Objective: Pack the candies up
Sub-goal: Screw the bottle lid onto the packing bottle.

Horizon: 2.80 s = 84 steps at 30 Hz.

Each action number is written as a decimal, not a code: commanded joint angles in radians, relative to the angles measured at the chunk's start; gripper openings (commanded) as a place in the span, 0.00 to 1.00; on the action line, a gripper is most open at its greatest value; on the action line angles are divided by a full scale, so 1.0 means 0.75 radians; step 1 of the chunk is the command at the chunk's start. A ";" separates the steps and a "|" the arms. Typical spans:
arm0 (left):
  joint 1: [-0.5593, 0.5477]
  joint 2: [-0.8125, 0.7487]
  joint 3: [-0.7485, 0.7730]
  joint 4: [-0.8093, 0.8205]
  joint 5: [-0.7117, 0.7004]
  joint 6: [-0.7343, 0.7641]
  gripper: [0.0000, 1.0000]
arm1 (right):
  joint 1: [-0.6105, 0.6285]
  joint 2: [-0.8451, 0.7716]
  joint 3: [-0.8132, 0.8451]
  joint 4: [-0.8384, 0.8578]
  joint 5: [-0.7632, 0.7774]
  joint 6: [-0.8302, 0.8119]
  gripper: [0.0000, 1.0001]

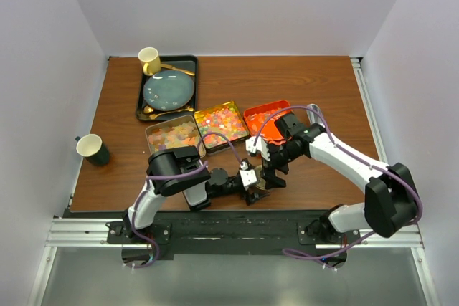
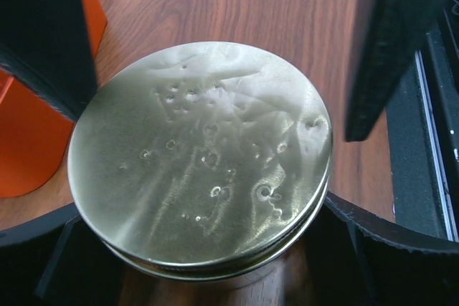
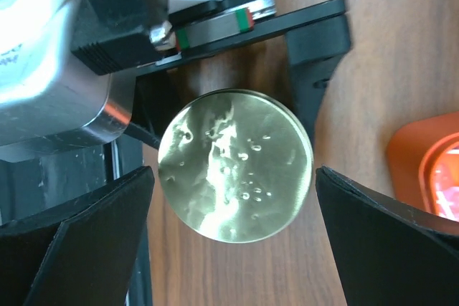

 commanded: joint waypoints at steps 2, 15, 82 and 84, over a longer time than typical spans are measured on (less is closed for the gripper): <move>0.023 0.102 -0.036 -0.060 -0.156 0.204 0.24 | 0.011 -0.013 0.024 -0.102 -0.031 -0.078 0.99; 0.025 0.106 -0.026 -0.123 -0.218 0.204 0.00 | 0.011 -0.176 -0.121 -0.380 0.131 -0.246 0.99; 0.066 0.126 0.027 -0.278 -0.062 0.112 0.00 | -0.032 -0.080 -0.125 -0.454 0.104 -0.268 0.99; 0.066 0.128 0.029 -0.285 -0.064 0.116 0.00 | -0.032 -0.094 -0.138 -0.464 0.114 -0.276 0.99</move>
